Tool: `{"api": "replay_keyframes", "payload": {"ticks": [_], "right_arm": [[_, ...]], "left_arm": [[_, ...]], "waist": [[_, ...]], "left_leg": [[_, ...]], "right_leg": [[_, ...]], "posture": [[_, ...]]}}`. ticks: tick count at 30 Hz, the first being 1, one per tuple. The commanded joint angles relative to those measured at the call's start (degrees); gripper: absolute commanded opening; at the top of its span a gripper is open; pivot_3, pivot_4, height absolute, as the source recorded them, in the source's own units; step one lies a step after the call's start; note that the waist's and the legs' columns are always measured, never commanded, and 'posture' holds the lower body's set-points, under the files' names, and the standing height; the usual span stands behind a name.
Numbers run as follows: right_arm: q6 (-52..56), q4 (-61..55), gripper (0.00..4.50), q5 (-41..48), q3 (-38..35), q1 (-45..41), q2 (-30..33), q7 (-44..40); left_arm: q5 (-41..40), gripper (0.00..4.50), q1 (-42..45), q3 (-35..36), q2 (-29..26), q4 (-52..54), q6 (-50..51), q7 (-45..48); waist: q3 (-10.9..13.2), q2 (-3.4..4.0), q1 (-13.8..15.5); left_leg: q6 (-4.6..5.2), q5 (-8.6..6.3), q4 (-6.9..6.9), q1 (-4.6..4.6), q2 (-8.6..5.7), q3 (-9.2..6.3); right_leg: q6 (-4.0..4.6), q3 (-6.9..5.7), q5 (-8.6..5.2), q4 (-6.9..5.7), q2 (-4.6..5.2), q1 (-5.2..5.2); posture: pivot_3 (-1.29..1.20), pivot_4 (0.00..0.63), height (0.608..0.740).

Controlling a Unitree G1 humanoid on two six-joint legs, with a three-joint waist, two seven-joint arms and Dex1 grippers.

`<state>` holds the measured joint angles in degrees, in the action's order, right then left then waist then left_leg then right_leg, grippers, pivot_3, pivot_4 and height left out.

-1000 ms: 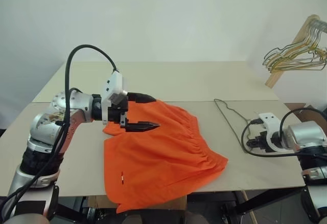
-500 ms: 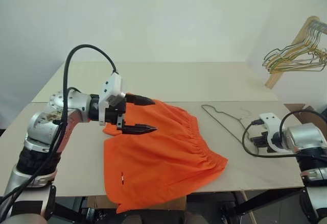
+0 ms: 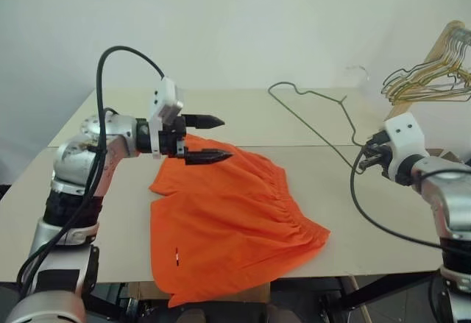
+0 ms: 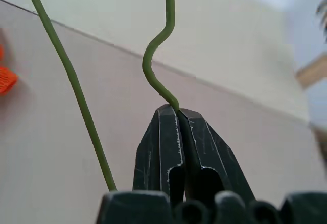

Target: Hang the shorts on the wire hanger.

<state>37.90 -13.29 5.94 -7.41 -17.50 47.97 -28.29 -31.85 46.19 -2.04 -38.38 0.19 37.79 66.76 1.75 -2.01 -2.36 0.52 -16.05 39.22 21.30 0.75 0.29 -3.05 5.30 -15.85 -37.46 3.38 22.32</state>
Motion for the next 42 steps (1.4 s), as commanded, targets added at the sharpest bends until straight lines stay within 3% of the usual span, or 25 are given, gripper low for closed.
{"api": "replay_keyframes", "payload": {"ticks": [1,6,10,18,26,32,42], "right_arm": [[-22.6,-1.6,0.02,-8.0,1.0,2.7,4.3,-0.2],[-43.4,3.8,0.02,-13.9,1.9,1.4,6.0,1.4],[-51.4,5.8,0.02,-14.6,1.6,-0.4,5.5,1.0],[-56.0,4.5,0.02,-16.4,1.5,-2.6,5.4,-0.3],[-55.8,2.5,0.02,-16.9,0.6,-3.0,5.1,-1.0],[-54.9,1.8,0.00,-17.2,0.4,-3.7,4.7,-0.9],[-53.8,1.4,0.00,-18.0,0.3,-4.7,4.2,-0.6]], "left_arm": [[-0.4,4.50,4.2,1.5,-0.3,-2.8,0.2,0.5],[1.6,4.50,7.5,0.1,-0.7,-6.2,-2.1,3.6],[5.6,4.50,6.8,-3.8,-1.0,-7.5,-5.7,6.6],[13.7,4.50,6.7,-11.3,1.5,-12.6,-12.9,9.7],[18.1,4.50,6.8,-14.6,3.0,-14.0,-13.0,10.5],[20.6,3.08,7.2,-15.3,3.8,-15.1,-12.4,9.5],[22.8,0.02,6.9,-15.6,3.9,-14.8,-11.7,8.4]], "waist": [[0.0,0.00,-0.3],[0.0,0.00,-1.8],[0.0,0.00,-1.8],[0.0,0.00,-1.7],[0.0,0.00,-2.0],[0.0,0.00,-2.1],[0.0,0.00,-3.2]], "left_leg": [[0.00,0.00,0.00,0.01,0.00,0.07],[0.00,0.00,0.00,-0.10,0.04,0.12],[0.00,0.00,0.00,-0.19,0.06,0.12],[0.00,0.00,0.00,-0.13,0.05,0.10],[0.00,0.00,0.00,-0.15,0.06,0.08],[0.01,0.00,0.00,-0.14,0.05,0.05],[0.01,0.00,0.00,-0.15,0.06,-0.10]], "right_leg": [[-0.01,0.01,0.00,0.02,0.00,0.03],[0.00,0.14,0.00,-0.07,-0.04,0.00],[0.02,0.17,0.01,-0.11,-0.08,-0.04],[0.02,0.18,0.01,-0.05,-0.06,-0.04],[0.02,0.20,0.01,-0.08,-0.07,-0.03],[0.02,0.20,0.01,-0.08,-0.07,-0.03],[0.02,0.19,0.01,-0.11,-0.06,-0.03]], "posture": [[-0.05,0.000,0.740],[-0.06,0.000,0.740],[-0.06,0.000,0.740],[-0.09,0.000,0.740],[-0.11,0.000,0.740],[-0.11,0.000,0.740],[-0.11,0.000,0.740]]}}
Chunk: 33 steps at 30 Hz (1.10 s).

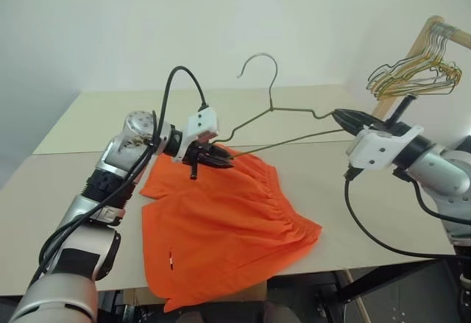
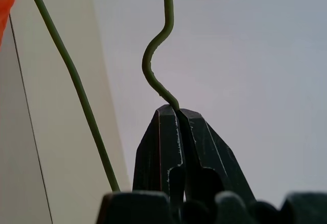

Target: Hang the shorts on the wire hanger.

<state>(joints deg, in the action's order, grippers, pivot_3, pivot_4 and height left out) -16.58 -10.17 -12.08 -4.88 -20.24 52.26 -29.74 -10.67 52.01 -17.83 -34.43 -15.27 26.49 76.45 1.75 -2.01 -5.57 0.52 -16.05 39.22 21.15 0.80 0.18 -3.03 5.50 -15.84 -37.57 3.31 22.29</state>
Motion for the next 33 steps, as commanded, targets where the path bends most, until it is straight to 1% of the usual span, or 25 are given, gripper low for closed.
{"api": "replay_keyframes", "payload": {"ticks": [1,5,6,7,8,11,12,14,15,18,19,21,22,23,26,28,30,33], "right_arm": [[0.7,-1.9,0.00,0.0,-2.2,-2.0,-0.2,0.7],[0.6,-2.5,0.00,0.4,-2.0,-1.8,-0.2,0.0],[0.6,-2.8,0.55,1.1,-2.0,-1.5,0.0,-0.8],[0.4,-3.0,0.73,1.6,-2.0,-1.2,0.3,-1.5],[0.1,-3.4,1.03,2.4,-2.1,-0.7,0.6,-2.4],[0.8,-5.4,2.11,5.8,-2.7,1.7,2.2,-6.8],[1.2,-6.1,2.41,7.0,-3.1,2.5,2.7,-8.2],[3.3,-7.4,3.14,10.1,-3.8,3.4,2.9,-10.1],[4.1,-7.8,3.44,11.2,-4.0,3.5,3.0,-10.8],[11.5,-9.9,4.46,18.2,-5.0,3.9,4.1,-15.5],[14.8,-10.8,4.46,20.2,-5.2,4.0,4.6,-16.7],[25.7,-12.7,4.46,28.3,-5.8,2.8,7.3,-21.2],[29.4,-13.3,4.46,30.9,-6.0,2.3,8.4,-22.7],[33.7,-13.3,4.46,32.1,-4.9,0.8,10.2,-24.4],[40.4,-11.7,4.46,33.3,-0.6,-3.5,13.6,-28.9],[46.5,-10.6,4.46,32.2,5.0,-8.4,14.5,-31.5],[51.0,-8.7,4.46,29.4,10.8,-13.2,13.8,-32.6],[52.2,-6.0,4.46,26.0,16.1,-17.2,12.5,-34.5]], "left_arm": [[2.0,0.02,1.1,0.2,0.0,0.5,-0.6,-1.7],[2.0,0.02,0.9,0.3,0.0,1.1,0.1,-1.4],[1.9,0.00,0.8,0.4,-0.1,1.4,0.1,-1.2],[1.8,0.00,0.7,0.4,-0.1,1.6,0.1,-1.1],[2.0,0.00,0.7,0.4,-0.2,1.7,0.1,-1.3],[3.0,0.00,0.8,0.3,-0.1,0.9,0.1,-2.3],[3.5,0.00,0.9,0.2,-0.1,0.5,0.0,-2.6],[5.9,0.00,0.8,-0.7,-0.5,-0.2,-1.6,-3.9],[6.9,0.00,0.7,-1.0,-0.7,-0.4,-2.4,-4.5],[10.3,0.00,0.2,-2.2,-1.3,-1.3,-6.3,-6.1],[11.8,0.00,-0.2,-2.8,-1.7,-1.5,-9.0,-6.7],[14.9,0.00,-1.1,-3.9,-2.9,-1.9,-15.5,-7.7],[15.5,0.00,-1.3,-4.1,-3.0,-2.1,-17.3,-7.9],[14.5,0.00,-1.2,-3.3,-2.7,-1.7,-17.1,-7.2],[12.7,0.00,-0.9,-1.8,-2.1,-0.5,-17.6,-5.5],[12.8,0.00,-1.0,-1.6,-1.8,0.5,-17.5,-5.5],[12.5,0.00,-1.5,-1.4,-1.6,2.1,-17.3,-5.3],[12.0,0.00,-1.9,-1.2,-1.5,4.0,-16.3,-5.1]], "waist": [[0.0,0.00,-0.1],[0.0,0.00,-0.1],[0.0,0.00,-0.1],[0.0,0.00,-0.1],[0.0,0.00,-0.1],[0.0,0.00,-0.1],[0.0,0.00,-0.1],[0.0,0.00,0.0],[0.0,0.00,0.0],[0.0,0.00,0.0],[0.0,0.00,-0.1],[0.0,0.03,-0.1],[0.0,0.03,-0.1],[0.0,0.03,0.0],[0.0,0.04,0.2],[0.0,0.04,0.1],[0.0,0.04,0.1],[0.0,0.04,0.1]], "left_leg": [[0.00,0.00,0.00,0.00,0.00,-0.01],[0.00,0.00,0.00,0.00,0.01,-0.02],[0.00,0.00,0.00,0.00,0.01,-0.02],[0.00,0.00,0.00,0.00,0.01,-0.02],[0.00,0.00,0.00,0.00,0.01,-0.02],[0.00,0.00,0.00,0.00,0.01,-0.03],[0.00,0.00,0.00,0.01,0.00,-0.03],[0.01,0.00,0.00,0.01,0.00,-0.05],[0.01,0.00,0.00,0.00,0.00,-0.04],[0.01,0.00,0.01,-0.02,0.00,-0.05],[0.01,0.00,0.01,-0.03,0.00,-0.06],[0.01,-0.01,0.01,-0.03,0.01,-0.08],[0.02,-0.01,0.01,-0.04,0.02,-0.07],[0.02,-0.01,0.01,-0.03,0.02,-0.07],[0.02,-0.01,0.03,0.00,0.02,-0.08],[0.02,-0.01,0.04,-0.01,0.04,-0.08],[0.03,-0.02,0.04,0.00,0.04,-0.07],[0.03,-0.02,0.04,0.05,0.04,-0.05]], "right_leg": [[0.00,0.00,0.00,0.00,0.00,0.00],[0.00,0.01,0.00,-0.01,0.00,0.00],[0.00,0.01,0.00,-0.01,0.00,0.00],[0.00,0.01,0.00,-0.01,0.00,0.00],[0.00,0.00,0.00,-0.01,0.00,0.00],[0.00,0.00,0.00,0.00,0.00,0.00],[0.00,0.00,0.00,0.01,0.00,0.00],[0.00,-0.02,0.00,0.02,0.00,-0.01],[0.00,-0.01,0.00,0.01,0.02,-0.02],[0.00,-0.01,0.00,-0.03,0.01,-0.03],[0.00,0.00,0.00,-0.03,0.01,-0.03],[0.00,0.00,0.00,-0.03,0.00,-0.03],[0.00,0.02,0.00,-0.01,0.00,-0.03],[0.00,0.02,0.00,-0.02,0.01,-0.02],[0.01,-0.05,0.01,-0.01,0.06,-0.03],[0.00,-0.09,0.00,0.01,0.05,-0.04],[0.00,-0.08,0.00,0.00,0.04,-0.02],[0.00,-0.05,0.00,0.00,0.03,0.04]], "posture": [[-0.11,0.000,0.740],[-0.11,0.000,0.740],[-0.11,0.000,0.740],[-0.11,0.000,0.740],[-0.11,0.000,0.740],[-0.11,0.000,0.740],[-0.11,0.000,0.740],[-0.11,0.000,0.740],[-0.11,0.000,0.740],[-0.10,0.000,0.740],[-0.10,0.000,0.740],[-0.10,0.000,0.740],[-0.10,0.000,0.740],[-0.10,0.000,0.740],[-0.10,0.000,0.740],[-0.09,0.000,0.740],[-0.08,0.000,0.740],[-0.07,0.000,0.740]]}}
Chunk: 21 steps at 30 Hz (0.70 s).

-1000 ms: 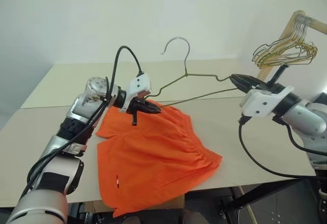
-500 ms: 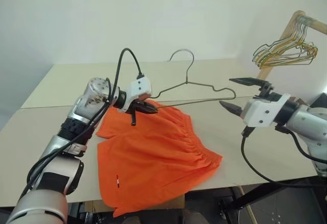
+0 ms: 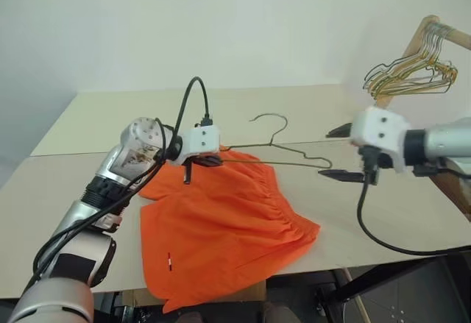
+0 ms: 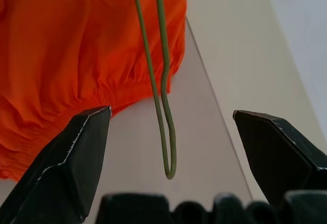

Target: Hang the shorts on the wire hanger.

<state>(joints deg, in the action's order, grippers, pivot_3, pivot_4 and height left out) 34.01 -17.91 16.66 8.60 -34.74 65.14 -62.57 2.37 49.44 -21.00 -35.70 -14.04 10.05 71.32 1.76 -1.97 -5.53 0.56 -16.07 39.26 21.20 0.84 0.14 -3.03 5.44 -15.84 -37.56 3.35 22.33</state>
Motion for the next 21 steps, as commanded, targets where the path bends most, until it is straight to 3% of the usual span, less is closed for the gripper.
{"api": "replay_keyframes", "payload": {"ticks": [1,6,9,18,20,21], "right_arm": [[2.1,2.4,4.46,-3.6,3.8,-3.7,-0.9,-1.9],[4.5,4.5,4.46,-6.1,7.2,-7.4,-2.6,-4.0],[4.2,5.3,3.87,-6.6,8.0,-7.8,-3.2,-5.5],[2.3,9.2,0.64,-10.9,10.6,-7.6,-5.5,-6.6],[1.8,10.0,0.03,-11.6,10.8,-7.9,-6.0,-6.9],[1.5,10.5,0.03,-12.0,10.8,-8.0,-6.4,-6.9]], "left_arm": [[-1.1,0.00,0.5,2.1,-0.2,3.1,0.5,0.0],[-1.4,0.00,-0.4,2.5,-0.8,4.8,1.2,0.1],[-1.4,0.00,-0.7,2.8,-0.9,5.4,1.7,0.2],[-1.9,0.00,-0.3,3.2,-0.7,5.5,1.7,0.8],[-2.1,0.00,-0.2,3.4,-0.7,5.7,1.8,1.0],[-2.3,0.00,-0.2,3.4,-0.7,5.7,1.8,1.2]], "waist": [[0.0,0.00,0.1],[0.0,0.01,0.4],[0.0,0.01,0.9],[0.0,0.01,1.7],[0.0,0.01,1.7],[0.0,0.01,1.7]], "left_leg": [[0.00,0.00,0.00,0.03,-0.01,0.00],[0.02,-0.01,0.01,0.10,-0.02,0.00],[0.02,-0.01,0.02,0.10,-0.02,-0.02],[0.02,-0.01,0.08,0.10,-0.03,0.03],[0.02,-0.01,0.08,0.11,-0.03,0.02],[0.02,-0.01,0.09,0.11,-0.02,0.02]], "right_leg": [[0.00,0.00,0.00,0.00,0.00,0.03],[0.00,0.00,0.00,-0.02,0.03,0.12],[0.00,-0.02,0.00,-0.05,0.03,0.12],[0.00,-0.02,0.00,-0.06,0.03,0.12],[0.00,-0.02,0.00,-0.06,0.03,0.12],[0.00,-0.03,0.00,-0.06,0.03,0.12]], "posture": [[-0.07,0.000,0.740],[-0.06,0.000,0.740],[-0.05,0.000,0.740],[-0.06,0.000,0.740],[-0.06,0.000,0.740],[-0.05,0.000,0.740]]}}
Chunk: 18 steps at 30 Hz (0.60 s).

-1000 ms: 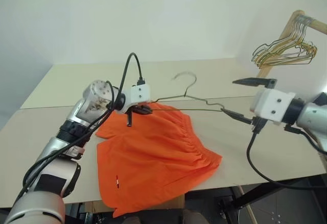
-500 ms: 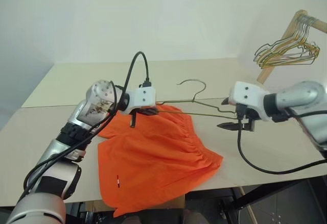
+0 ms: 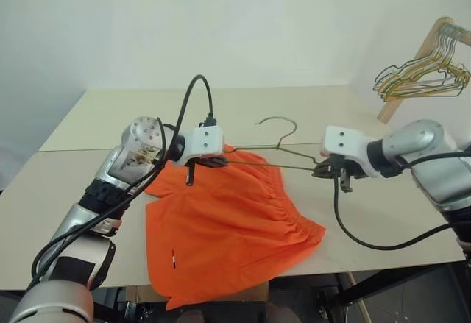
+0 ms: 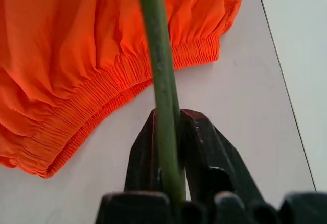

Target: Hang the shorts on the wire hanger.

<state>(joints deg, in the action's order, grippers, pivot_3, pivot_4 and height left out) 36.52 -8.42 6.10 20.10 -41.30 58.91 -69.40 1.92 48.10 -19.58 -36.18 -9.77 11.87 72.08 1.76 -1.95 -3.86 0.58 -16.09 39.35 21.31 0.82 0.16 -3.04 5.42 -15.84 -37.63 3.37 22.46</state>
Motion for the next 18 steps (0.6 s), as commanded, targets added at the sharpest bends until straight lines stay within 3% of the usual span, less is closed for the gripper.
{"api": "replay_keyframes", "payload": {"ticks": [1,7,12,18], "right_arm": [[-1.3,1.2,0.03,-1.7,-0.8,-1.4,-0.5,-0.3],[-1.9,1.0,0.03,-1.2,-2.3,-1.1,-1.3,-1.8],[-1.3,-2.8,0.00,2.1,-6.1,3.0,0.7,-3.3],[1.8,-8.6,0.00,7.6,-15.5,14.0,5.0,-2.9]], "left_arm": [[-1.8,0.00,1.1,2.1,-0.2,1.4,-0.1,0.5],[-3.6,0.00,0.2,3.3,-0.4,1.0,-2.5,2.4],[-8.8,1.40,-1.1,6.2,-0.4,-1.1,-7.6,6.1],[-9.3,3.38,0.2,10.3,1.4,-9.0,-8.4,0.0]], "waist": [[0.0,0.00,0.0],[0.0,0.00,-0.1],[0.0,0.00,0.1],[0.0,0.00,1.2]], "left_leg": [[0.00,0.00,0.00,0.00,0.00,0.00],[0.00,0.00,0.01,0.00,0.00,-0.01],[0.00,0.00,0.01,0.00,0.02,-0.03],[0.11,-0.06,0.30,0.03,0.02,-0.07]], "right_leg": [[0.00,0.00,0.00,0.00,0.00,0.00],[0.00,-0.01,0.00,-0.02,-0.01,0.00],[0.00,-0.02,0.00,-0.01,0.00,0.01],[0.00,-0.09,0.00,-0.05,0.00,-0.08]], "posture": [[-0.05,0.000,0.740],[-0.05,0.000,0.740],[-0.05,0.000,0.740],[-0.06,0.000,0.740]]}}
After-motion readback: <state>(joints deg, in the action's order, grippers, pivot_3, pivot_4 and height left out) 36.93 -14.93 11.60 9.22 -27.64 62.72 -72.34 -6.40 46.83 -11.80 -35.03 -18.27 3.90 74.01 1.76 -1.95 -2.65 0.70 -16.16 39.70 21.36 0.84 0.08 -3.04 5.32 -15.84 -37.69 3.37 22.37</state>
